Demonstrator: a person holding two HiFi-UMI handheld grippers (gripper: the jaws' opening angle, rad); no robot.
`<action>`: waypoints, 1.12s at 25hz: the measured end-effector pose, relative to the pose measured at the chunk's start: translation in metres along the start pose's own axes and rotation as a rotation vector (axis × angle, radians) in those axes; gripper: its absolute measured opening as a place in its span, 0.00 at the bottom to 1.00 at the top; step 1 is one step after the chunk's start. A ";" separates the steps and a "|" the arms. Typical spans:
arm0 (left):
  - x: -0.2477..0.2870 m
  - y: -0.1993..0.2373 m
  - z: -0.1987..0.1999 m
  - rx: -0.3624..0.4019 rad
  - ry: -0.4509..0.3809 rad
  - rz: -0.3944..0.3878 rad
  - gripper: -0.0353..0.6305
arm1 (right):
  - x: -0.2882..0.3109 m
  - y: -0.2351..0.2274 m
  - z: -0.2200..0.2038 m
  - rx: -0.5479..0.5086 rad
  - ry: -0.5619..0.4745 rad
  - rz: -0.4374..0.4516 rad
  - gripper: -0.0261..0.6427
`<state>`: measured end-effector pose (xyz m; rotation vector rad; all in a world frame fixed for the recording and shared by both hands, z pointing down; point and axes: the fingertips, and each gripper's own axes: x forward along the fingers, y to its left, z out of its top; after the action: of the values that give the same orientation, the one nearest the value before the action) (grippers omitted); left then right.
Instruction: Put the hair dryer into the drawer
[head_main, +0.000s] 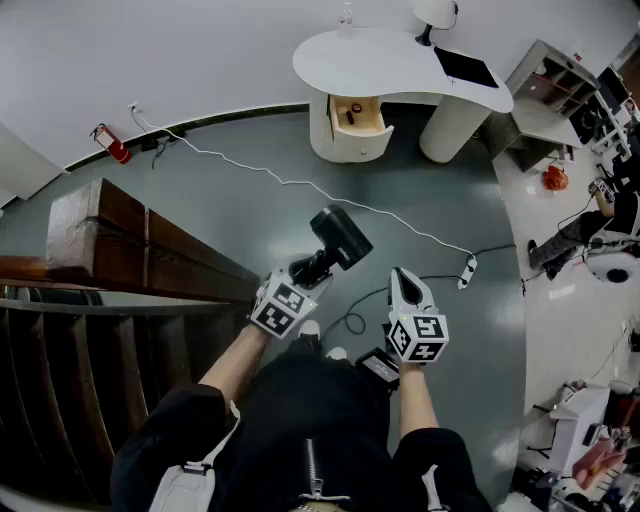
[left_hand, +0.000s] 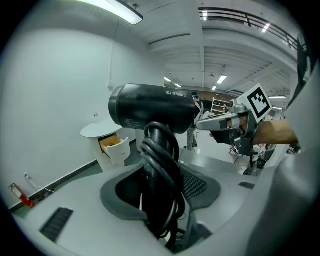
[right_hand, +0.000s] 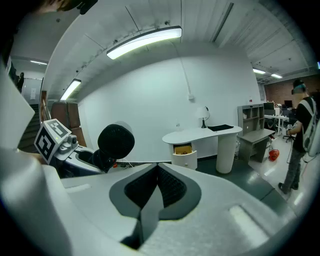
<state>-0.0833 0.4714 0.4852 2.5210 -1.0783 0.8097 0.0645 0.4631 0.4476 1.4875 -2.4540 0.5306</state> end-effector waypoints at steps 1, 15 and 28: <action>-0.002 -0.003 -0.002 0.001 0.003 -0.001 0.36 | -0.004 0.002 0.000 -0.003 -0.010 -0.003 0.04; -0.007 -0.027 -0.007 0.020 0.004 -0.017 0.36 | -0.037 -0.005 0.000 0.007 -0.087 -0.070 0.05; -0.001 -0.019 -0.009 0.039 0.016 -0.038 0.36 | -0.023 0.001 -0.002 0.024 -0.073 -0.064 0.05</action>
<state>-0.0730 0.4892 0.4910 2.5543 -1.0158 0.8468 0.0746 0.4831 0.4407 1.6170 -2.4529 0.5040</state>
